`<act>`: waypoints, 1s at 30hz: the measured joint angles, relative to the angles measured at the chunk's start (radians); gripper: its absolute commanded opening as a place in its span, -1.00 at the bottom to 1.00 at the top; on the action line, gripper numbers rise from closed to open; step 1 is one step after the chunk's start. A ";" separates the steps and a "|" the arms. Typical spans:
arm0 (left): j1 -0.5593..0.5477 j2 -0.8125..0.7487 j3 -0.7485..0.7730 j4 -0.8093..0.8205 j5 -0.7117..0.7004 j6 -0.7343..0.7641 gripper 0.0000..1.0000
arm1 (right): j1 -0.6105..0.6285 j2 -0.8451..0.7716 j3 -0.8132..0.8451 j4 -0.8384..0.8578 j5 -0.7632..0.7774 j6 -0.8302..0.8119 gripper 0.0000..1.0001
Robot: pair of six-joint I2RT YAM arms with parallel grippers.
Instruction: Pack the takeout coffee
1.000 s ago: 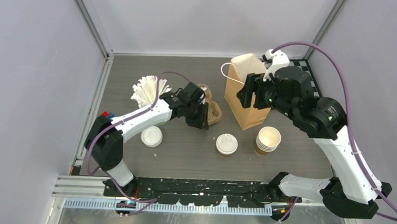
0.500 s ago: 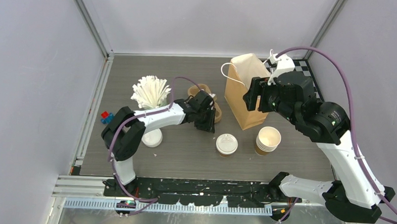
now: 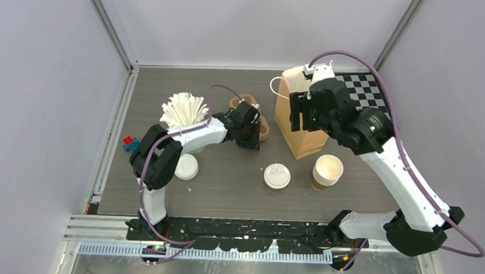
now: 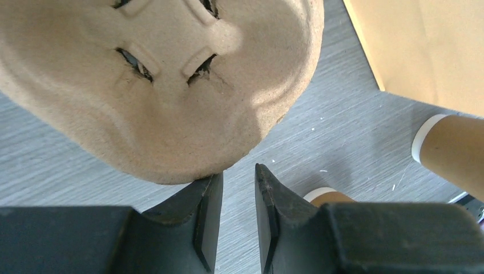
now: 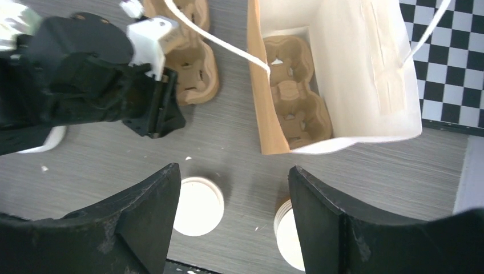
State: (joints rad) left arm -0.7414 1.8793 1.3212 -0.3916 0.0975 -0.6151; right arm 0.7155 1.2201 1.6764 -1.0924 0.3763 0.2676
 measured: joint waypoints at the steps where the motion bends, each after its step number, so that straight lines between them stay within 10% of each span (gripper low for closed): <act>1: 0.009 0.000 0.005 0.000 0.000 0.000 -0.42 | -0.007 0.018 0.000 0.001 0.000 -0.008 0.48; 19: 0.038 -0.139 -0.010 -0.003 0.064 -0.055 -0.25 | -0.276 0.275 -0.006 0.122 -0.191 -0.165 0.36; 30: 0.038 -0.417 -0.047 -0.117 0.032 -0.074 -0.12 | -0.277 0.386 0.016 0.166 -0.256 -0.213 -0.69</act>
State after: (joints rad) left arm -0.7036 1.4628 1.2747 -0.5083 0.1299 -0.6888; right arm 0.4385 1.6062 1.6924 -0.9264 0.1207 0.0547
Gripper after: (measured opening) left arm 0.426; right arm 0.272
